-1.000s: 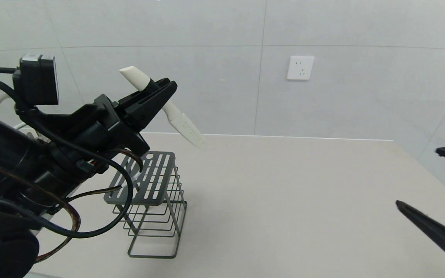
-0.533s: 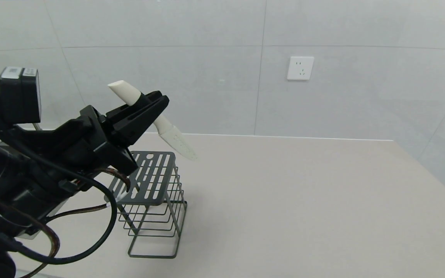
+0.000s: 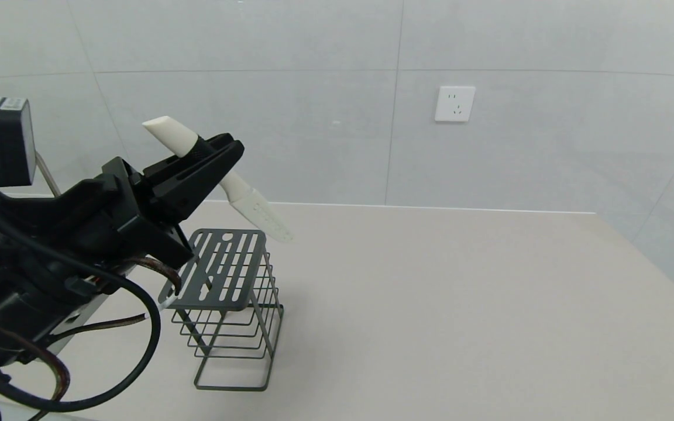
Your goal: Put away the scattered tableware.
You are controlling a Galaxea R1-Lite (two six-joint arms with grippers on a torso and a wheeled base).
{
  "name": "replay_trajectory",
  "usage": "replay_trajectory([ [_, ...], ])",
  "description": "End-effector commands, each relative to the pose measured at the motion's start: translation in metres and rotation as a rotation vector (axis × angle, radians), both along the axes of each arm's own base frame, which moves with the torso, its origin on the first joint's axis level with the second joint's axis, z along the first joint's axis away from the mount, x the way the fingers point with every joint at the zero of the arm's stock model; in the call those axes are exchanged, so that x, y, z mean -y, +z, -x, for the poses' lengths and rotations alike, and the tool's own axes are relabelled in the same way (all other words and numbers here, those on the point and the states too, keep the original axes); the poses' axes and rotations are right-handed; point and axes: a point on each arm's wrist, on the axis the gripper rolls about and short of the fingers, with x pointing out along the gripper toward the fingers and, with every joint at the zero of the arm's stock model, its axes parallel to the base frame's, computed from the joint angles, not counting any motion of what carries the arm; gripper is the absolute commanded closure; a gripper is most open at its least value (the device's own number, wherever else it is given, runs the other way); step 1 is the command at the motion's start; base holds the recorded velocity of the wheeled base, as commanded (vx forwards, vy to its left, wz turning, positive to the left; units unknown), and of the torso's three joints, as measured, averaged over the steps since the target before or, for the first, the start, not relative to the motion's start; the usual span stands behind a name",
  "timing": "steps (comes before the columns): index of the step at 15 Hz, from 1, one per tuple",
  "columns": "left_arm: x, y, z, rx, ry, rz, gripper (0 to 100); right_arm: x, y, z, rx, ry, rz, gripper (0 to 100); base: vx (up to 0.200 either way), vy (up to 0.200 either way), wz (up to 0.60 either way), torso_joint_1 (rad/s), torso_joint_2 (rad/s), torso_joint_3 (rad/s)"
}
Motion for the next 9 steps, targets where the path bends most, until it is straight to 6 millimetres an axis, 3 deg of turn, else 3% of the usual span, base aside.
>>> replay_trajectory([
  [1,0.0,0.0,0.0,-0.002,0.001,0.0,100,0.0,-0.006,0.007,0.03,0.042,-0.014,0,0.0,0.0,0.0,0.0,0.0,0.0],
  [8,-0.006,-0.016,0.011,-0.042,0.028,-0.097,100,0.002,-0.034,0.007,-0.2,0.009,-0.078,0,0.0,0.0,0.0,0.0,0.0,0.0],
  [9,-0.006,-0.012,0.013,-0.035,0.031,-0.109,100,0.002,-0.037,0.006,-0.235,0.016,-0.096,100,0.0,0.0,0.0,0.0,0.0,0.0],
])
